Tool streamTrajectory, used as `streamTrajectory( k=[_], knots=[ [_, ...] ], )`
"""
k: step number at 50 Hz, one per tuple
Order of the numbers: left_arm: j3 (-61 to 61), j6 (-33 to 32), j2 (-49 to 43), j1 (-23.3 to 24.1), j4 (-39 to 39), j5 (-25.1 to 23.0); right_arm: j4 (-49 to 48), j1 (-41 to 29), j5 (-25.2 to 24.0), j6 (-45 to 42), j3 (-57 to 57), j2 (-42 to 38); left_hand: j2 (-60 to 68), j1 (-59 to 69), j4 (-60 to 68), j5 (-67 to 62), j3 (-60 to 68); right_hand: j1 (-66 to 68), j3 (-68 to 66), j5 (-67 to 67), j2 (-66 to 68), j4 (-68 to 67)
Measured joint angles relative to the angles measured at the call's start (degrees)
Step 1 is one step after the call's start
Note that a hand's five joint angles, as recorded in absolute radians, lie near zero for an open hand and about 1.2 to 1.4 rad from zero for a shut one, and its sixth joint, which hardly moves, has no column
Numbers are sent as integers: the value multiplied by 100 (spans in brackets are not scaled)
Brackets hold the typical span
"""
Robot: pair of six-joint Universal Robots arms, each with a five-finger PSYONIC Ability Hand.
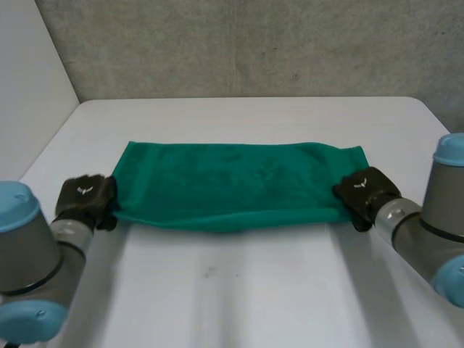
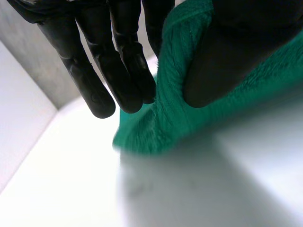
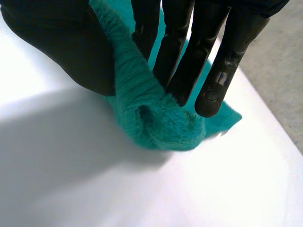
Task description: Fold the towel.
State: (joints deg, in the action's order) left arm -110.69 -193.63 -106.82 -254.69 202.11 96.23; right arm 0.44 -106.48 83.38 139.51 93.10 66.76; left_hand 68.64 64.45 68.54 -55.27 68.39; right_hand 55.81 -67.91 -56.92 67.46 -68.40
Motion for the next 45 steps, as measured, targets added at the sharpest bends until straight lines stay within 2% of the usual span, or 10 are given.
streamTrajectory(
  k=[2, 8, 15, 22, 25, 31, 34, 36, 42, 45],
  knots=[
    [-48, -41, 103, -36, -190, -2, 137, 34, -1, -154, 54, 90, 0, 0, 0, 0, 0, 0, 0, 0, 0, 0],
    [-214, -696, 834, -257, -1858, -79, 1545, 464, 14, -1951, 576, 786, 0, 0, 0, 0, 0, 0, 0, -2, 0, 0],
    [-137, -1038, 957, -210, -2357, -292, 1879, 618, 19, -2594, 680, 852, 0, 0, 0, 0, 0, 0, 0, -1, 0, 0],
    [407, -1116, 350, -81, -1913, -375, 1542, 573, 91, -2422, 137, 180, 0, 0, 0, 0, 0, 0, 0, -1, 0, 0],
    [1115, -1240, -195, 27, -1562, -347, 1367, 466, 200, -2149, -651, -265, 0, 0, 0, 0, 0, 0, 0, -2, 0, 0],
    [2849, -1371, -684, 273, -930, -48, 936, 270, 423, -1297, -2237, -452, 0, 0, 1, 0, 2, 0, 0, -2, 4, -1],
    [3512, -1306, -696, 367, -472, 164, 222, 197, 519, -522, -3171, -351, 0, 0, 1, 0, 2, 0, 0, -3, 4, -1],
    [4002, -1131, -569, 422, 222, 376, -507, 189, 535, 12, -3553, -112, 0, 0, 1, 0, 2, 0, 0, -2, 4, 0],
    [4241, -629, -76, 431, 1708, 603, -2046, 238, 394, 643, -3344, 641, 0, 0, 1, 0, 2, -4, 0, -9, 4, 0],
    [4082, -494, 43, 419, 1909, 615, -2297, 248, 284, 675, -2966, 832, 1, 0, 1, 0, 2, -4, 0, -16, 4, -1]
  ],
)
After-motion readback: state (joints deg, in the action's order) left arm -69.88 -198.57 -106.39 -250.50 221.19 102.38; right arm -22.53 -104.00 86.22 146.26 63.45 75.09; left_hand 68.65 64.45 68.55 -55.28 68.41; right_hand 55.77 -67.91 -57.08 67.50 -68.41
